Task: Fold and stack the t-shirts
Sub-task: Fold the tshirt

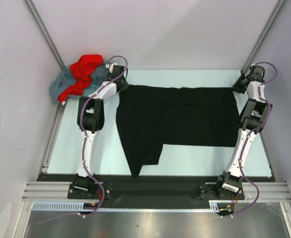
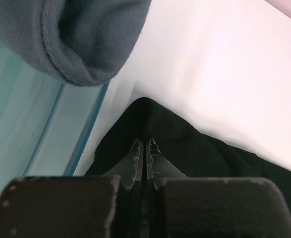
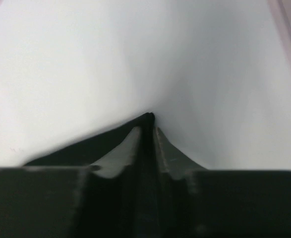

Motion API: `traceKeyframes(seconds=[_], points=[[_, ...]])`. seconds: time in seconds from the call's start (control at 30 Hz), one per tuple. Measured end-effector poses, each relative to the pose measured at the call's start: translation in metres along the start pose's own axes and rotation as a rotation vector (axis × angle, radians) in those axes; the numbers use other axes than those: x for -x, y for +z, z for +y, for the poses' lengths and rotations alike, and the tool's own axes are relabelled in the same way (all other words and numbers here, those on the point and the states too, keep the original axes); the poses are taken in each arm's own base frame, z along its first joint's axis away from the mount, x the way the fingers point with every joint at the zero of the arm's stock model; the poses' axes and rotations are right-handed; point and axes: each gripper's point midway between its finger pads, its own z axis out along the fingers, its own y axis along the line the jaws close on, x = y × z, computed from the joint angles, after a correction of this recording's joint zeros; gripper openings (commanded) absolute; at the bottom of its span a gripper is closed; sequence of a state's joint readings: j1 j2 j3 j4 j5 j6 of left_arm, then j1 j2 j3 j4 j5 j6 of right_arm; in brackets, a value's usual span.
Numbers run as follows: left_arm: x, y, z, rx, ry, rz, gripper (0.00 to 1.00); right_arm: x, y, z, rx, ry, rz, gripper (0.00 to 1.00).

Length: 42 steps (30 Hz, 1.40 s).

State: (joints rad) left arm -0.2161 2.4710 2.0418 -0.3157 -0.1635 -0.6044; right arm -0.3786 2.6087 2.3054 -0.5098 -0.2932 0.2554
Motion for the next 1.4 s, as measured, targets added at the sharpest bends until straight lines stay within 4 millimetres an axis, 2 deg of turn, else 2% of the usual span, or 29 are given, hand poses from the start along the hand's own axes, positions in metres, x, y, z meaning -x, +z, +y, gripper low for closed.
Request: traceKeyframes(seconds=[0.07,0.5,0.53,0.57,0.6,0.63,0.67,0.73,0.77,0.83,0.87,0.97,1.03,1.07,1.17,1.27,1.33,1.4], points=[[0.000,0.000,0.000,0.000,0.000,0.000,0.00,0.001,0.004,-0.001,0.003,0.023,-0.003,0.00],[0.003,0.003,0.010,0.055,-0.027,-0.034,0.00,0.010,0.006,-0.016,-0.108,0.144,-0.057,0.00],[0.003,0.003,0.009,0.054,-0.031,-0.036,0.02,0.011,0.006,-0.016,-0.112,0.145,-0.060,0.00],[0.004,0.003,0.009,0.053,-0.032,-0.039,0.11,0.011,0.006,-0.016,-0.115,0.145,-0.062,0.00],[0.004,0.003,0.008,0.051,-0.030,-0.040,0.18,0.012,0.006,-0.016,-0.115,0.145,-0.064,0.02],[0.004,0.003,0.007,0.046,-0.023,-0.040,0.25,0.012,0.006,-0.016,-0.114,0.145,-0.064,0.09],[0.004,0.002,0.006,0.037,-0.013,-0.037,0.36,0.012,0.005,-0.015,-0.113,0.145,-0.064,0.22],[0.005,0.000,0.002,0.020,0.012,-0.034,0.46,0.015,0.003,-0.015,-0.116,0.133,-0.068,0.33],[0.007,-0.003,0.001,0.017,0.024,-0.034,0.50,0.016,0.002,-0.015,-0.122,0.126,-0.069,0.43],[0.012,-0.015,0.001,0.016,0.049,-0.041,0.55,0.018,0.001,-0.014,-0.129,0.111,-0.071,0.50],[0.015,-0.024,0.001,0.018,0.060,-0.045,0.61,0.018,0.000,-0.013,-0.138,0.100,-0.072,0.57],[0.028,-0.056,0.001,0.011,0.083,-0.063,0.62,0.017,-0.008,-0.011,-0.174,0.086,-0.060,0.67],[0.038,-0.082,-0.001,-0.007,0.085,-0.081,0.62,0.015,-0.017,-0.006,-0.203,0.075,-0.042,0.70],[0.041,-0.095,-0.002,-0.018,0.084,-0.088,0.58,0.014,-0.022,-0.003,-0.215,0.071,-0.037,0.71],[0.042,-0.131,-0.009,-0.078,0.088,-0.085,0.52,0.015,-0.047,0.015,-0.240,0.063,-0.032,0.73],[0.025,-0.159,-0.016,-0.159,0.099,-0.043,0.46,0.014,-0.071,0.044,-0.239,0.035,-0.035,0.73],[0.001,-0.171,-0.016,-0.197,0.115,0.015,0.44,0.012,-0.088,0.071,-0.214,0.008,-0.040,0.73],[-0.033,-0.182,-0.012,-0.227,0.140,0.098,0.47,0.003,-0.101,0.105,-0.161,-0.022,-0.033,0.73]])
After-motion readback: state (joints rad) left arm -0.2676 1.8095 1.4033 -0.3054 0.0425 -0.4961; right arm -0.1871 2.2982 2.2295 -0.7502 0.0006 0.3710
